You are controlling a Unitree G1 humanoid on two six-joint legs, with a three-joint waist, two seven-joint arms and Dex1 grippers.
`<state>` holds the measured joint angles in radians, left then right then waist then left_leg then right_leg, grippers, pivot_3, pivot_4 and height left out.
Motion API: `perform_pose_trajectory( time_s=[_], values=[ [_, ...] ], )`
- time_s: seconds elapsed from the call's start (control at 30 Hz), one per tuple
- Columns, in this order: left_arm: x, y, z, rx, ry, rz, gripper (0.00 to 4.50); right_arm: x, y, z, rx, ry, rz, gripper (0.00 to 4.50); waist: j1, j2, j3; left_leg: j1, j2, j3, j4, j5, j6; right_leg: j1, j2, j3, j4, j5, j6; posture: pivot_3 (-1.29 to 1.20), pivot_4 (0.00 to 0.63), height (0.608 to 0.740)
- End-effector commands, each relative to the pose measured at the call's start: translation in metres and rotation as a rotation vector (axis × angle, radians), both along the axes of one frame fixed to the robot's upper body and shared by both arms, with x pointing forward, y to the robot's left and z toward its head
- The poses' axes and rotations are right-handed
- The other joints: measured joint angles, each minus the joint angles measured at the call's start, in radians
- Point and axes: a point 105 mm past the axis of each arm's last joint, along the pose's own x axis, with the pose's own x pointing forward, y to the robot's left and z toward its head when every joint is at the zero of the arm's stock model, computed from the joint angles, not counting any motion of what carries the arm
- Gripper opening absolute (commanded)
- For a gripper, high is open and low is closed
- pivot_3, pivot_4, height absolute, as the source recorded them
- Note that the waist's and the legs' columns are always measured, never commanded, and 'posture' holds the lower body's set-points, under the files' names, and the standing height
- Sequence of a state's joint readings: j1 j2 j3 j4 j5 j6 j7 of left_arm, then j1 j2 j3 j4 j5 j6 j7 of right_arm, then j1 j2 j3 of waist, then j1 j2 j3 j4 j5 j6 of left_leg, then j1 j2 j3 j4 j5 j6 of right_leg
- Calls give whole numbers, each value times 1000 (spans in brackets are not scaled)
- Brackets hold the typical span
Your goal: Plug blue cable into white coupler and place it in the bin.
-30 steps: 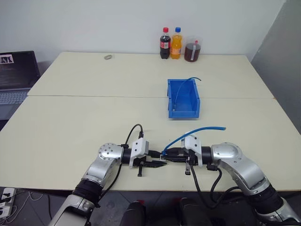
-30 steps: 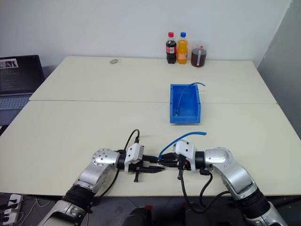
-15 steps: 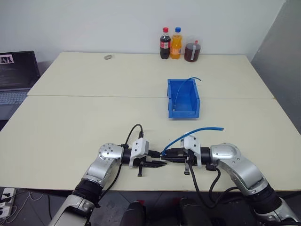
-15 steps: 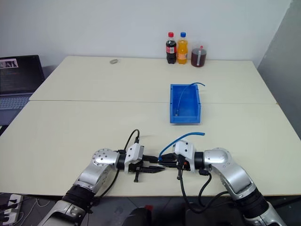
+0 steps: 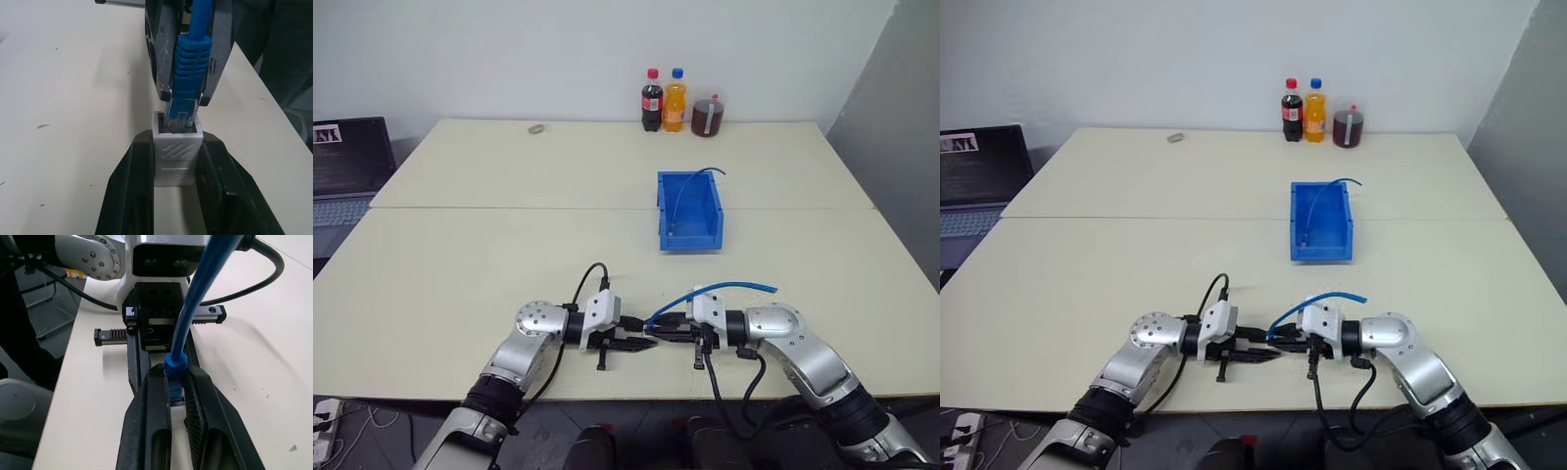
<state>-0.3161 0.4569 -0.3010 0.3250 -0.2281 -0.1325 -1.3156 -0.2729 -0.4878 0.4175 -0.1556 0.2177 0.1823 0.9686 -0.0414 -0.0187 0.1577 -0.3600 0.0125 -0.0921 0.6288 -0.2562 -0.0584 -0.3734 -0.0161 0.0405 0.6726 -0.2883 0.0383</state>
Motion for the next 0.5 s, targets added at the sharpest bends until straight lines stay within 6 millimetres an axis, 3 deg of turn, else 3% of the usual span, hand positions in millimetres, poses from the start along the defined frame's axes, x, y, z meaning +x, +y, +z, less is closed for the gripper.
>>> perform_pose_trajectory(
  time_s=[0.03,0.5],
  values=[
    [-16,11,-32,119,119,-12,795,1,-12,-36,-128,84,-33,127,0,0,-1,0,0,0,0,0,0,0,0,0,0,0,0,0,150,740],
    [-17,10,-32,115,123,-13,795,-2,-17,-45,-163,139,-31,127,-1,0,-4,1,0,0,0,0,0,1,0,0,0,0,0,0,150,740]
  ],
)
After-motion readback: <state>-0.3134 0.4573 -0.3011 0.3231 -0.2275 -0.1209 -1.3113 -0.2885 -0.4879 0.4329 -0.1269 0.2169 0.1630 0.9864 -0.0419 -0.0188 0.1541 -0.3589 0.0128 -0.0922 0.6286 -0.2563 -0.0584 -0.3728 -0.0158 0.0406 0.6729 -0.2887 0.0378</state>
